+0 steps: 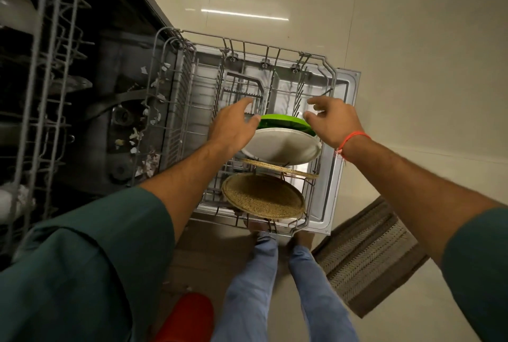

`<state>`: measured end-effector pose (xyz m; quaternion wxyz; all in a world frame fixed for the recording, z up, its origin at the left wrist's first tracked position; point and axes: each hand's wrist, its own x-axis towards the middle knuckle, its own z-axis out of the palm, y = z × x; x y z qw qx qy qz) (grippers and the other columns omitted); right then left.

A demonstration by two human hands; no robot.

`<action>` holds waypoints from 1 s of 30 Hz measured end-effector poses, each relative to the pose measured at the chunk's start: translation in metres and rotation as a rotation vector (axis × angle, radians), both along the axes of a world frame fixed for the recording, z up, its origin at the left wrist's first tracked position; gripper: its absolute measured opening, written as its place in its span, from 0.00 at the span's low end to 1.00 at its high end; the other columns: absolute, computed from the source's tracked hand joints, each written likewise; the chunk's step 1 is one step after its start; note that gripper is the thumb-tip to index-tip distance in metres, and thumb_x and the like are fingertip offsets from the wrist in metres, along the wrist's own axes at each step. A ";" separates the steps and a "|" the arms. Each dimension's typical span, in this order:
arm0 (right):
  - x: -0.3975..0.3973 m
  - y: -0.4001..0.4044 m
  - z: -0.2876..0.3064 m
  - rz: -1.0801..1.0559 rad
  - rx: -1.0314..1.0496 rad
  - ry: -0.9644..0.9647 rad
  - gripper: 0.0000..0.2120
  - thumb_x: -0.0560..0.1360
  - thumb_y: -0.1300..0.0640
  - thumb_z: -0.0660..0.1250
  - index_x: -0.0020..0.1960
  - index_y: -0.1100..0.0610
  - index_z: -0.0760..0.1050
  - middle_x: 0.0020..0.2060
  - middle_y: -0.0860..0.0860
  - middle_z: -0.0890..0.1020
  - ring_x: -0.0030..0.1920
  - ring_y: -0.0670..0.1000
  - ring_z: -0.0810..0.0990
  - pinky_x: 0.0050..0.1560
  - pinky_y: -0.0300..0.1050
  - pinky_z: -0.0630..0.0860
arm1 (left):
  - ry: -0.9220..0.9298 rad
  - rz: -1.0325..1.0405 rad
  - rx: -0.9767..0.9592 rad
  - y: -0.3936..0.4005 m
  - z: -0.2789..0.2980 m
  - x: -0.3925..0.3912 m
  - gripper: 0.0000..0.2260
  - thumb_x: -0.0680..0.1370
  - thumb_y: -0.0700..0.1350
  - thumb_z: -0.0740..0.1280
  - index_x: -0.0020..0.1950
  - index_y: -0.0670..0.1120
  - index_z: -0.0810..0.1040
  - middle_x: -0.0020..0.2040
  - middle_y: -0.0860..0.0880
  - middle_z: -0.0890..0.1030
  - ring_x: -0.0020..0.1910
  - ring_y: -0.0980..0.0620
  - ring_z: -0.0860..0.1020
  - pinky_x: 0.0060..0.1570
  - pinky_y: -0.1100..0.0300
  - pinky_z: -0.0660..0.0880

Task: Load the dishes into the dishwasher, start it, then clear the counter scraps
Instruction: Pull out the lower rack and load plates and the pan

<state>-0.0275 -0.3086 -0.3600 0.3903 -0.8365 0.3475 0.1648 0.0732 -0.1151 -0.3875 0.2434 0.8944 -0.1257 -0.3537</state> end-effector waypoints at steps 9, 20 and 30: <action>-0.023 0.034 0.101 0.008 0.089 -0.142 0.23 0.80 0.45 0.65 0.74 0.49 0.71 0.71 0.51 0.76 0.72 0.52 0.72 0.72 0.49 0.68 | 0.108 0.398 -0.256 0.018 0.108 -0.042 0.26 0.82 0.54 0.64 0.80 0.55 0.62 0.78 0.48 0.66 0.76 0.49 0.67 0.72 0.45 0.69; -0.051 0.073 0.268 0.163 0.194 -0.337 0.24 0.81 0.44 0.65 0.75 0.48 0.69 0.72 0.48 0.74 0.72 0.48 0.71 0.74 0.49 0.67 | -0.085 0.589 -0.530 0.059 0.312 -0.112 0.26 0.84 0.51 0.63 0.81 0.51 0.62 0.79 0.48 0.66 0.75 0.56 0.66 0.75 0.52 0.65; -0.077 0.162 0.414 0.529 0.221 -0.502 0.23 0.81 0.45 0.64 0.75 0.48 0.70 0.72 0.47 0.73 0.72 0.47 0.70 0.68 0.38 0.64 | -0.383 0.836 -0.534 0.180 0.471 -0.210 0.24 0.85 0.51 0.61 0.81 0.54 0.60 0.79 0.49 0.66 0.64 0.66 0.69 0.53 0.78 0.68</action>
